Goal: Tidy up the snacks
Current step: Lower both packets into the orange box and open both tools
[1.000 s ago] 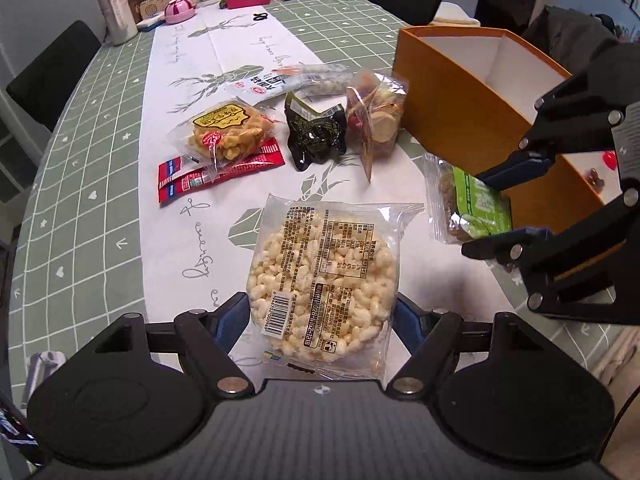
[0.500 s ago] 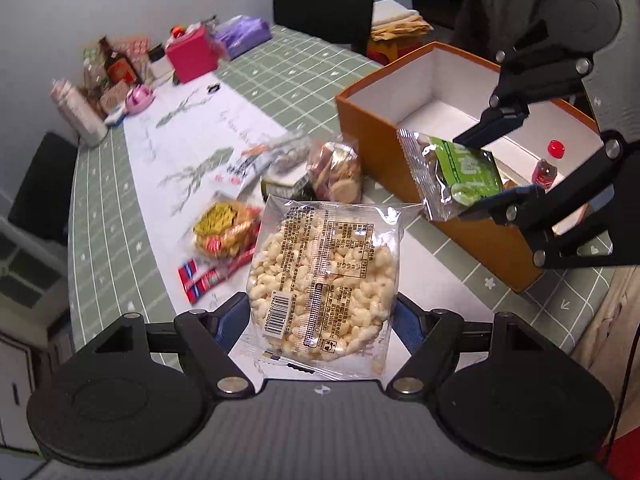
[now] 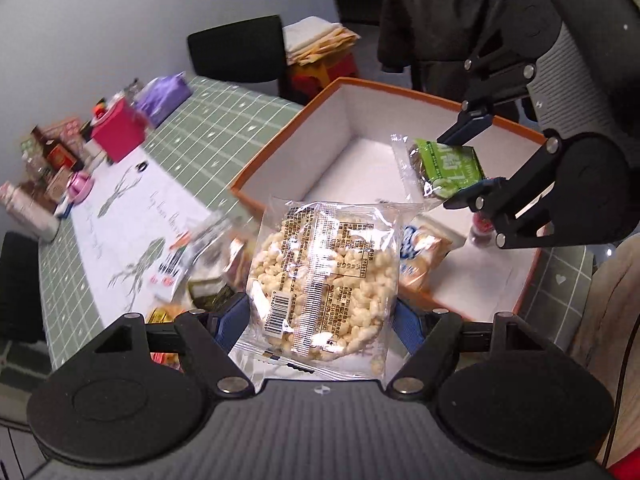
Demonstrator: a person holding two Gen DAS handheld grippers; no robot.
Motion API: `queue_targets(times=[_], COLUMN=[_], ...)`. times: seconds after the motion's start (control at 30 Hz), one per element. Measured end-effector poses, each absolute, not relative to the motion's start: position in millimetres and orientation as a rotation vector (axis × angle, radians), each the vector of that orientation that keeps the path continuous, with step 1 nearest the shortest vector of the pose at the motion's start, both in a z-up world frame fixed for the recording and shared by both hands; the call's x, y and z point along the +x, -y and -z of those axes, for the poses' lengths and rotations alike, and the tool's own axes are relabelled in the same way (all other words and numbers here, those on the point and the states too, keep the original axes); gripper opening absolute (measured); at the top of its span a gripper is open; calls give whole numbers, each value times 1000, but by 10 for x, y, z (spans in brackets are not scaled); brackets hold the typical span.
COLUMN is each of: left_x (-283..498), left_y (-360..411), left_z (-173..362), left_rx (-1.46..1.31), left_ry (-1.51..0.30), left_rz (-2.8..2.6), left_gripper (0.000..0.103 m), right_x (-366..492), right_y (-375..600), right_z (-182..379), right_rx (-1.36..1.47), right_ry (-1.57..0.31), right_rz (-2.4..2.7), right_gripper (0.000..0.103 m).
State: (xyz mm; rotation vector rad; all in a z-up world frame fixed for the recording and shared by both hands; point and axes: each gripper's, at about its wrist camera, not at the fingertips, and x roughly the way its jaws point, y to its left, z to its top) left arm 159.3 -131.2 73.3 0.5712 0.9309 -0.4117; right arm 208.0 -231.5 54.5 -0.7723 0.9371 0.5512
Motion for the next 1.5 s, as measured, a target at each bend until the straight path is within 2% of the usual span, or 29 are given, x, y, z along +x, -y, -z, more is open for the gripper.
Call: queue_targets(times=[0.37, 0.87, 1.2, 1.5], left_x=[1823, 2044, 2060, 2061], left_y=[1781, 1817, 1898, 1941], left_z=[-432, 5, 63, 154], left_rx=[575, 459, 518, 555], left_ry=[-902, -1030, -1025, -1040], left_rz=[474, 560, 577, 607], left_gripper=[87, 87, 87, 92], right_x=[2193, 2252, 2328, 2428], right_y=[2669, 2825, 2831, 2895], right_z=[-323, -43, 202, 264], right_rx=[-728, -773, -752, -713], right_ry=[-989, -1118, -1158, -1161], right_rz=[-529, -570, -598, -613], right_gripper=[38, 38, 38, 39])
